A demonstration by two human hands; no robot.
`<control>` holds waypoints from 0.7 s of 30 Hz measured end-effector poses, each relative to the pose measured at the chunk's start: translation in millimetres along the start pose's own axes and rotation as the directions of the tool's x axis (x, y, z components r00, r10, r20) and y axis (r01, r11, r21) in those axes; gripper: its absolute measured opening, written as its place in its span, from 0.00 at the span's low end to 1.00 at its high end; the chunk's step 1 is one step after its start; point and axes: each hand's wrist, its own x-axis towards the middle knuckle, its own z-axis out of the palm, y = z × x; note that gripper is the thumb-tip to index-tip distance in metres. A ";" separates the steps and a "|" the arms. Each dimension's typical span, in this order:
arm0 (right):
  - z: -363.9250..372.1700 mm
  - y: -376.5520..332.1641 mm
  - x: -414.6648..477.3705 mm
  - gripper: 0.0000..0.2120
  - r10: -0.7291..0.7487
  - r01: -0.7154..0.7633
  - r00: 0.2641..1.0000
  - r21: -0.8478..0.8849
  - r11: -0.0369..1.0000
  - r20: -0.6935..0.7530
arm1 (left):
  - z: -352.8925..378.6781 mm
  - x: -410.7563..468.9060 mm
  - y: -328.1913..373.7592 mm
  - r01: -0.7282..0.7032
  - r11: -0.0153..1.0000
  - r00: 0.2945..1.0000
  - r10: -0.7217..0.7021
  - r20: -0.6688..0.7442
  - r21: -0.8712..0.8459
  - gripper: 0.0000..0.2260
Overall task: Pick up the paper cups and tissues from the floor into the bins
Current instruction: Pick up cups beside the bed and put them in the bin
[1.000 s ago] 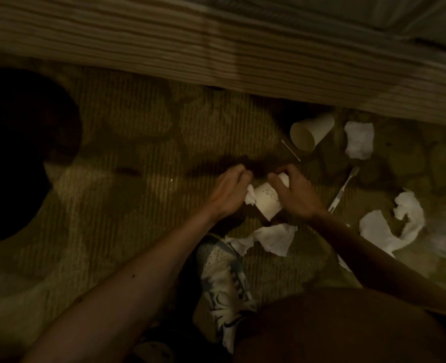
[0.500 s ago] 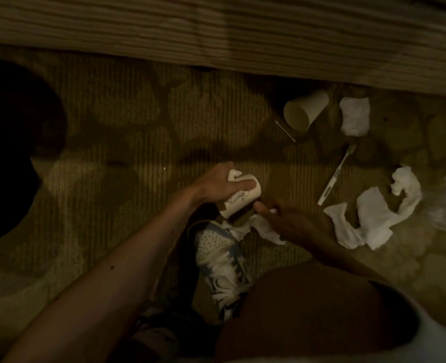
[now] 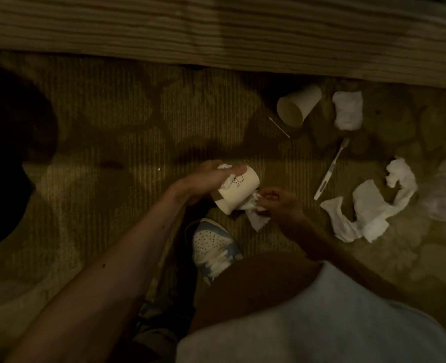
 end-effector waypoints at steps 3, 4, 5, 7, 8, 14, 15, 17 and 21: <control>-4.3 -11.2 8.3 0.13 0.013 -0.017 0.999 0.096 0.995 0.045 | 7.9 -5.3 5.4 0.044 0.980 0.991 -0.019 0.130 -0.195 0.24; -6.5 -12.9 9.9 0.12 -0.003 -0.005 0.998 0.123 0.992 0.067 | 11.1 -7.1 9.2 0.066 0.968 0.984 -0.022 0.179 -0.243 0.26; -8.3 -13.8 11.2 0.11 -0.018 0.004 0.996 0.162 0.987 0.086 | 14.8 -8.1 13.2 0.092 0.954 0.974 -0.027 0.223 -0.286 0.28; -11.8 -12.4 12.7 0.14 -0.052 0.030 0.994 0.213 0.977 0.095 | 24.9 -10.6 22.6 0.113 0.945 0.960 -0.024 0.280 -0.306 0.29; -13.8 -10.8 13.3 0.14 -0.063 0.045 0.995 0.222 0.974 0.073 | 30.5 -10.3 25.9 0.106 0.953 0.961 -0.025 0.276 -0.284 0.28; -31.9 -5.0 17.2 0.16 -0.070 0.050 0.995 0.268 0.962 0.064 | 54.4 -2.8 45.3 0.112 0.980 0.990 -0.096 0.106 -0.163 0.20; -38.0 -6.0 19.0 0.16 -0.063 0.045 0.996 0.269 0.962 0.059 | 58.2 0.3 48.6 0.099 0.983 0.994 -0.090 0.062 -0.157 0.19; -51.2 -8.8 23.6 0.11 -0.036 0.020 0.998 0.300 0.954 0.046 | 63.3 6.4 52.5 0.064 0.990 0.995 -0.072 -0.066 -0.123 0.17; -87.4 -3.9 38.1 0.11 0.018 0.025 0.950 0.134 0.991 -0.312 | 66.9 12.9 54.2 0.065 0.997 0.984 -0.069 -0.162 -0.032 0.15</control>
